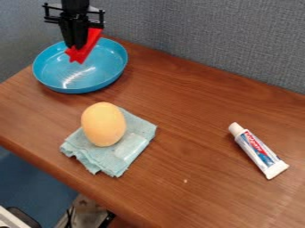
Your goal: Put the red object on the blue plate
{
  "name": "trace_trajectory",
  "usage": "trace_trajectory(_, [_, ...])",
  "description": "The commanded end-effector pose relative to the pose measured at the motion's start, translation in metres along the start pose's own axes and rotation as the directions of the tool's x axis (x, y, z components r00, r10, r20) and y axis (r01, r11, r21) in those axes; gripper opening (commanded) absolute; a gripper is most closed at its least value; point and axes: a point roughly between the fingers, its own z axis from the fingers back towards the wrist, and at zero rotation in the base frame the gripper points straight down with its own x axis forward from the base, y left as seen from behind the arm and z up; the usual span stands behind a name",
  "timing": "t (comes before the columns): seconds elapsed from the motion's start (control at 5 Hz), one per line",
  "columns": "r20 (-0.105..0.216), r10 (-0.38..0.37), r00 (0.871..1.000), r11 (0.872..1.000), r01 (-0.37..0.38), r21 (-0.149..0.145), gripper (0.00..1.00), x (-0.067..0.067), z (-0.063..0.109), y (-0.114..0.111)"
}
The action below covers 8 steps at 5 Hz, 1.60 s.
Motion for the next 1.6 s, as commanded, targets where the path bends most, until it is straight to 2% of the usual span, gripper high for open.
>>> trace_trajectory(0.0, [0.041,0.028,0.999,0.999,-0.028,0.017,0.0,0.003,0.011,0.013])
trace_trajectory(0.2, [0.03,0.039,0.999,0.999,-0.04,0.015,0.0,0.006,0.002,0.015])
trace_trajectory(0.4, [0.02,0.045,0.999,0.999,-0.045,0.009,1.0,0.006,0.0,0.014])
trace_trajectory(1.4, [-0.012,0.112,0.994,0.994,-0.112,0.006,1.0,0.024,-0.03,0.02])
